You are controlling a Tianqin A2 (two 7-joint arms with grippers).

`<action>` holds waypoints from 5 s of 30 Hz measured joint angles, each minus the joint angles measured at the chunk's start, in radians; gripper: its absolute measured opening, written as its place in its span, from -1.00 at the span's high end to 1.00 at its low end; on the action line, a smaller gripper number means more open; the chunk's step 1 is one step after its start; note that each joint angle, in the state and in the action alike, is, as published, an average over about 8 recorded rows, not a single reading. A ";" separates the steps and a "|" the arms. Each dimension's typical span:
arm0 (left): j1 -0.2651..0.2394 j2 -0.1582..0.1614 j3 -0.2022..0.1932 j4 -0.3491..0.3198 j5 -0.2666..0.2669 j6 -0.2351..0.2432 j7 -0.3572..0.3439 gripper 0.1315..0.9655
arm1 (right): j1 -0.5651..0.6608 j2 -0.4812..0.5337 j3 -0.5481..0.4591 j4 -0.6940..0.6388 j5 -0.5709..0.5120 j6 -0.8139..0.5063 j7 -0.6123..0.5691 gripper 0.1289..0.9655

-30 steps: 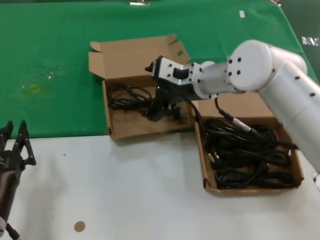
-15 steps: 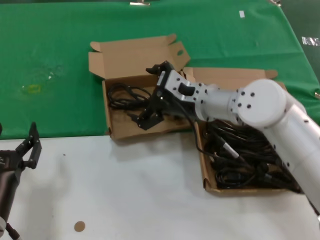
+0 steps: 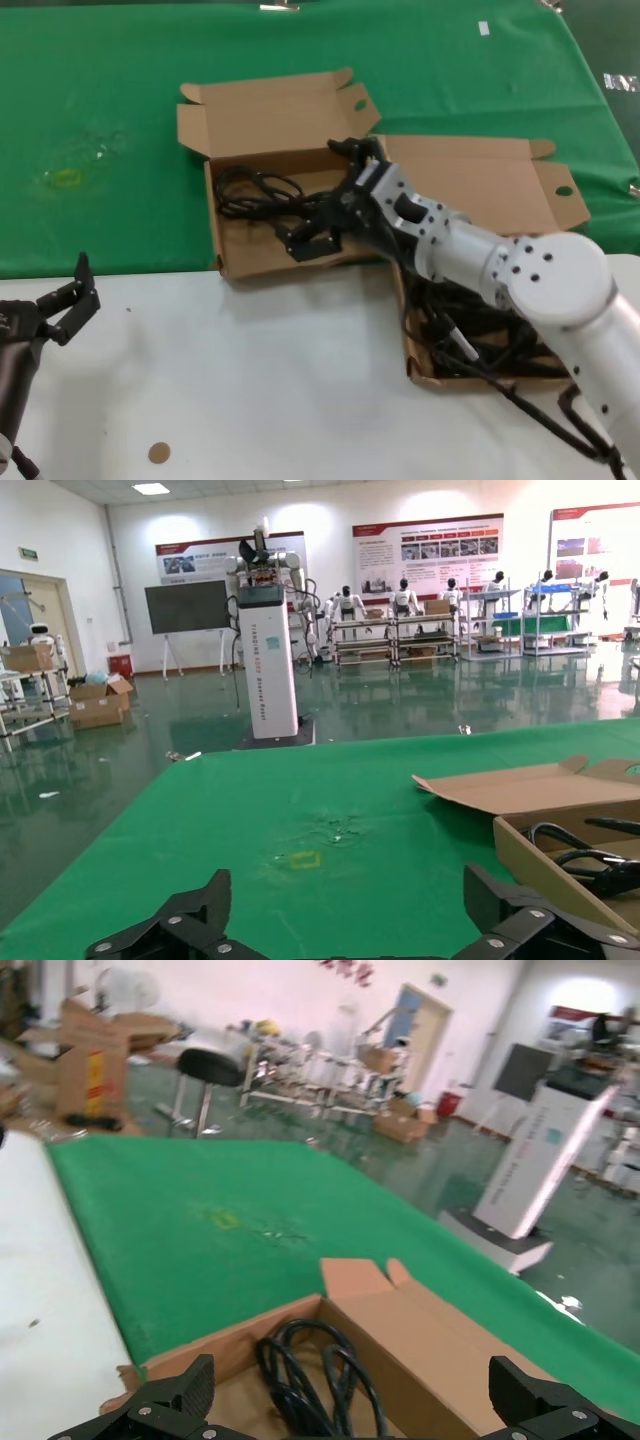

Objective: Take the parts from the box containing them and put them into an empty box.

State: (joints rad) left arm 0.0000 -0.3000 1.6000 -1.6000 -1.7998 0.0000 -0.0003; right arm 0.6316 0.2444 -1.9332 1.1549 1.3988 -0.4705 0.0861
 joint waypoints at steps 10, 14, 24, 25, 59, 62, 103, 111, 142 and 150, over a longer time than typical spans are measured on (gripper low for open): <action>0.000 0.000 0.000 0.000 0.000 0.000 0.000 -0.73 | -0.154 0.014 0.081 0.108 0.097 0.114 -0.021 -1.00; 0.000 0.000 0.000 0.000 0.000 0.000 0.000 -0.82 | -0.215 0.019 0.113 0.151 0.136 0.160 -0.029 -1.00; 0.000 0.000 0.000 0.000 0.000 0.000 0.001 -0.97 | -0.367 0.032 0.194 0.259 0.233 0.273 -0.050 -1.00; 0.000 0.000 0.000 0.000 0.000 0.000 0.001 -0.97 | -0.383 0.034 0.202 0.269 0.243 0.284 -0.052 -1.00; 0.000 0.000 0.000 0.000 0.000 0.000 0.000 -1.00 | -0.593 0.052 0.313 0.418 0.377 0.442 -0.081 -1.00; 0.000 0.000 0.000 0.000 0.000 0.000 0.000 -1.00 | -0.593 0.052 0.313 0.418 0.377 0.442 -0.081 -1.00; 0.000 0.000 0.000 0.000 0.000 0.000 0.000 -1.00 | -0.593 0.052 0.313 0.418 0.377 0.442 -0.081 -1.00; 0.000 0.000 0.000 0.000 0.000 0.000 0.000 -1.00 | -0.593 0.052 0.313 0.418 0.377 0.442 -0.081 -1.00; 0.000 0.000 0.000 0.000 0.000 0.000 0.000 -1.00 | -0.593 0.052 0.313 0.418 0.377 0.442 -0.081 -1.00; 0.000 0.000 0.000 0.000 0.000 0.000 0.000 -1.00 | -0.593 0.052 0.313 0.418 0.377 0.442 -0.081 -1.00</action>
State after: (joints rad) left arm 0.0000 -0.3000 1.6000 -1.6000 -1.8000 0.0000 0.0000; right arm 0.0385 0.2966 -1.6203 1.5729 1.7756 -0.0287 0.0052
